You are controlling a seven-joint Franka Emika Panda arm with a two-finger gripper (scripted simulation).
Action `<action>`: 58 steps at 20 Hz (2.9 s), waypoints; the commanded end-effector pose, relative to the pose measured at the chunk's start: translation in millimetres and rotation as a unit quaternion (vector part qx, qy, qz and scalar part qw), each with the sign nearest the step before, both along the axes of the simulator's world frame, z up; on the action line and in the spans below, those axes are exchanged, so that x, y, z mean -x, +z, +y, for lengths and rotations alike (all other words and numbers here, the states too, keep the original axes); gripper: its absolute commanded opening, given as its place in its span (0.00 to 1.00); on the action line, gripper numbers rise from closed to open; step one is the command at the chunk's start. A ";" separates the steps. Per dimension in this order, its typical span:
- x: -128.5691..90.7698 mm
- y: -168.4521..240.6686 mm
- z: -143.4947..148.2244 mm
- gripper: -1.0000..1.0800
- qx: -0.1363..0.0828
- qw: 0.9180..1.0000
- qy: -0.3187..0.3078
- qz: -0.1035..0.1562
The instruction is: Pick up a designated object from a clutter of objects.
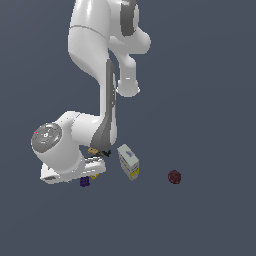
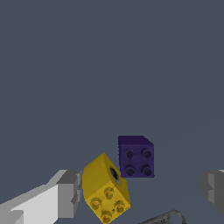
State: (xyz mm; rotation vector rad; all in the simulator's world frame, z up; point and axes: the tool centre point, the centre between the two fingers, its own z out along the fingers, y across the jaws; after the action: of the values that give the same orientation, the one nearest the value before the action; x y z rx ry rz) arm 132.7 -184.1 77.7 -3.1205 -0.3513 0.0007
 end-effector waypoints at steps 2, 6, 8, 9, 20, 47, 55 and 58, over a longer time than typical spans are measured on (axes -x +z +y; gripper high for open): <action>-0.8 -5.3 -4.0 0.96 0.001 1.000 0.003 0.000; -0.2 -6.4 -3.5 0.96 0.000 1.000 0.002 0.000; -0.1 -11.2 -3.7 0.96 0.000 1.000 0.002 0.000; -0.1 -14.6 -3.5 0.96 0.001 1.000 0.002 0.000; -0.2 -56.4 -4.1 0.96 0.001 1.000 0.003 0.000; 15.5 -33.1 15.0 0.00 0.001 1.000 0.003 0.000; 42.9 5.2 46.9 0.00 0.001 1.000 0.003 0.000; 56.2 24.0 62.4 0.00 0.001 1.000 0.003 0.000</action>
State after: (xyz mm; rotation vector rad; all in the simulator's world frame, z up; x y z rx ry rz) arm 83.3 -129.7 91.9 -3.1203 -0.3618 0.0019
